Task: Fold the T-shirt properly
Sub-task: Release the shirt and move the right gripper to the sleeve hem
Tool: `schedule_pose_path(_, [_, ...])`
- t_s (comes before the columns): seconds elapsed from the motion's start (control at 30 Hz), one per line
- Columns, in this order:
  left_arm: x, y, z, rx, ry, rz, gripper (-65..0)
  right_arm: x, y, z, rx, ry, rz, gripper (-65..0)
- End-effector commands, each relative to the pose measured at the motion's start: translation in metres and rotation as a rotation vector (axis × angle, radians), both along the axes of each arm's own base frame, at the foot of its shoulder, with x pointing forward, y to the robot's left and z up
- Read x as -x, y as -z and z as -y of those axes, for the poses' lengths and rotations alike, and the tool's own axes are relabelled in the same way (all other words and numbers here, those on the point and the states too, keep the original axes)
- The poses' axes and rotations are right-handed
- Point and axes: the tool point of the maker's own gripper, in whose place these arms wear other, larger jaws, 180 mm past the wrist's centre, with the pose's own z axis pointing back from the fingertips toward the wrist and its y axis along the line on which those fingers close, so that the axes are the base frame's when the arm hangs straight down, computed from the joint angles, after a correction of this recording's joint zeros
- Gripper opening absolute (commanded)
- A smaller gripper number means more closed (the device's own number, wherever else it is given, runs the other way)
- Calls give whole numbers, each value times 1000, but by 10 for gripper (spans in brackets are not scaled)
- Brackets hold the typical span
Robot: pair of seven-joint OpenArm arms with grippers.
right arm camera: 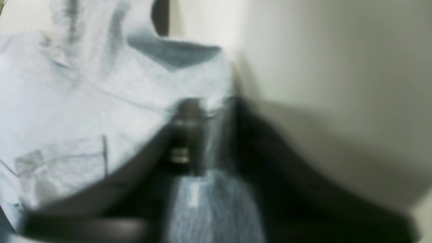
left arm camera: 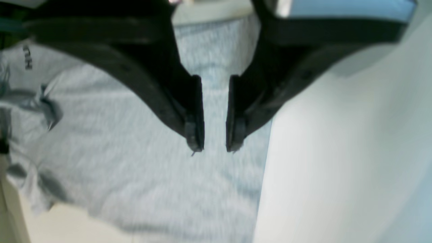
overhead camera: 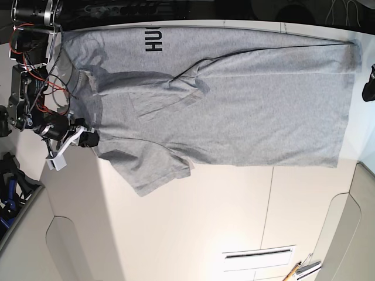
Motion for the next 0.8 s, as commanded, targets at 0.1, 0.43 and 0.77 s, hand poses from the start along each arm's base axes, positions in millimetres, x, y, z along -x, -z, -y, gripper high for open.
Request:
schedule_pose_path(0.1, [-20, -24, -8, -49, 1, 87, -428, -1, -2, 6, 30, -14, -9, -650])
schedule_pose_path(0.43, [-74, -66, -11, -95, -3, 256, -391, 1, 0, 6, 34, -15, -14, -650])
schedule_pose_path(0.77, [-135, -36, -10, -265, -12, 219, -363, 1, 0, 6, 33, -13, -12, -650])
